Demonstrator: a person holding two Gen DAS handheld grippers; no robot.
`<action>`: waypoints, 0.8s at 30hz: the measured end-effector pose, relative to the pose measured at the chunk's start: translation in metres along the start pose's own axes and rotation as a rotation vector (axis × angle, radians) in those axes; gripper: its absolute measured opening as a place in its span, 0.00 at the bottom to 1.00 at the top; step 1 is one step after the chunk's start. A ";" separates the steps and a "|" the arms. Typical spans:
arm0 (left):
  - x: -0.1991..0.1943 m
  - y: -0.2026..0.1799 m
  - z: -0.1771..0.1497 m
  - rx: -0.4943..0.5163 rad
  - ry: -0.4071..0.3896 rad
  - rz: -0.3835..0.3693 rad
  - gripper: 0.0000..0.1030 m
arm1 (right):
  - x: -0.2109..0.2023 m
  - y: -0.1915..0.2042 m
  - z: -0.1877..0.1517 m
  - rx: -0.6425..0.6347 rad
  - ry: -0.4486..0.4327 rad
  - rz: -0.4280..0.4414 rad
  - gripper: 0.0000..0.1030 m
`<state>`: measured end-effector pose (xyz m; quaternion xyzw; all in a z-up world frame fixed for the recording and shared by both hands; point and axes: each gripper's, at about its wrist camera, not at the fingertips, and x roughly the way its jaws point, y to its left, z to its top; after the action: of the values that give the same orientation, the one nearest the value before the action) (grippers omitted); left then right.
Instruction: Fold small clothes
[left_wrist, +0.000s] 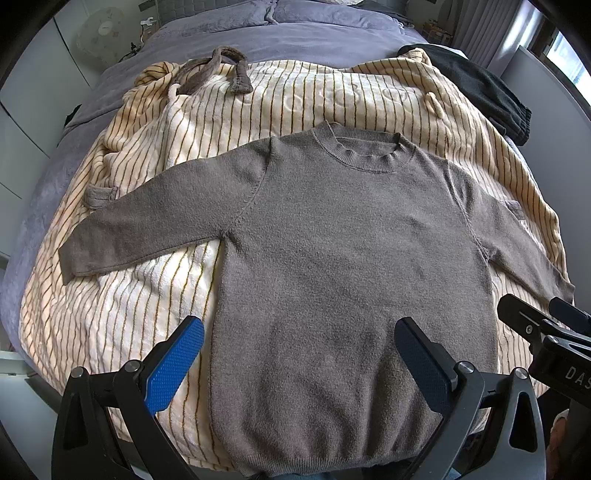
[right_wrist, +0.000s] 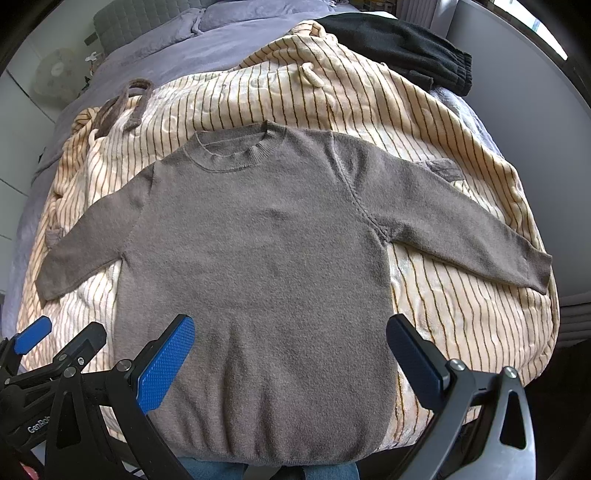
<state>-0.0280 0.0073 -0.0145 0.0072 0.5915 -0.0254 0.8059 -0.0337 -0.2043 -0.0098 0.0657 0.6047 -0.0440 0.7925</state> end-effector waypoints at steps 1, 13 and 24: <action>0.001 0.000 0.000 0.000 0.000 0.000 1.00 | 0.001 0.000 0.001 0.000 0.000 0.001 1.00; 0.003 -0.002 0.000 -0.003 0.004 -0.009 1.00 | 0.003 0.003 0.003 -0.013 0.013 -0.004 1.00; 0.003 0.000 0.003 0.000 0.028 -0.042 1.00 | 0.001 0.008 0.008 -0.027 0.021 0.012 1.00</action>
<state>-0.0246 0.0075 -0.0164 -0.0048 0.6026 -0.0423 0.7969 -0.0246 -0.1973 -0.0084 0.0589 0.6130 -0.0303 0.7873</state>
